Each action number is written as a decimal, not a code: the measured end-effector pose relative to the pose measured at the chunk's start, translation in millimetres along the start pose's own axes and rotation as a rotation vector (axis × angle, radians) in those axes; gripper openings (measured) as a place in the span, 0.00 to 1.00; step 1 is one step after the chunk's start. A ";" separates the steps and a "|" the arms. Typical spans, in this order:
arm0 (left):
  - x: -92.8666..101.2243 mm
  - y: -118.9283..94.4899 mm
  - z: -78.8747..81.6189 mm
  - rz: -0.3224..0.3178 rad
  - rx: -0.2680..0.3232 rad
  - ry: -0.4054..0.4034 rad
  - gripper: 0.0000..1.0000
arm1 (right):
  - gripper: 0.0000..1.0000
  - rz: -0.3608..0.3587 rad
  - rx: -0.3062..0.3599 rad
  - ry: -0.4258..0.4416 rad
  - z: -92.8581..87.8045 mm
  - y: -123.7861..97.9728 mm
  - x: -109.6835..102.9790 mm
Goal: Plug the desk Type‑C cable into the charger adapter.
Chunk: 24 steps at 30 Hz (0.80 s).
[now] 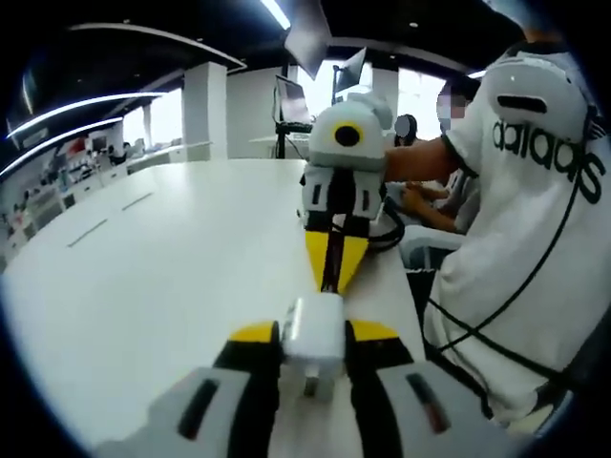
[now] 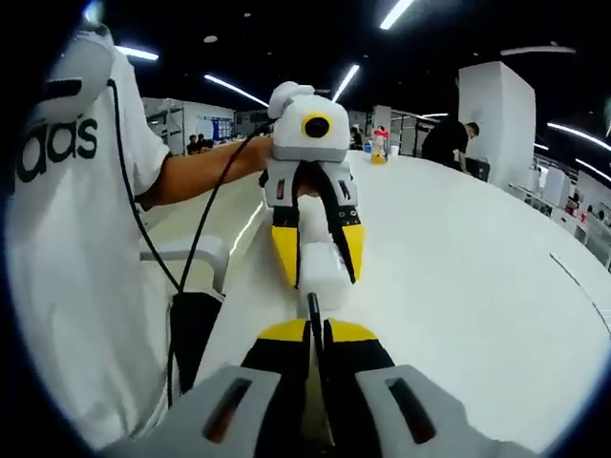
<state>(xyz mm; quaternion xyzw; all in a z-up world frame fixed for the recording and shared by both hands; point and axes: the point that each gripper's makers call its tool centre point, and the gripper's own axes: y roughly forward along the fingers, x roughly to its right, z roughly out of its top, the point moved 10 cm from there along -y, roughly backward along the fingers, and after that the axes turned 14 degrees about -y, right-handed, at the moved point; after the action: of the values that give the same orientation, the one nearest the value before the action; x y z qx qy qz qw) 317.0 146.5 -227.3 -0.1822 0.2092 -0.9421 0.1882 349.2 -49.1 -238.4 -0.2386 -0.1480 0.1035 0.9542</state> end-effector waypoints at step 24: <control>14.9 -13.4 -23.2 0.165 0.211 -0.092 0.30 | 0.13 -0.510 -0.121 0.203 -58.1 -147.2 -36.2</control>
<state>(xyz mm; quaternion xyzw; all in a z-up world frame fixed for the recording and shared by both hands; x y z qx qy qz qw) 290.7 158.9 -236.8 -0.1864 0.1143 -0.9309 0.2926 353.3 -210.8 -224.3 -0.2592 -0.1126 -0.1734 0.9434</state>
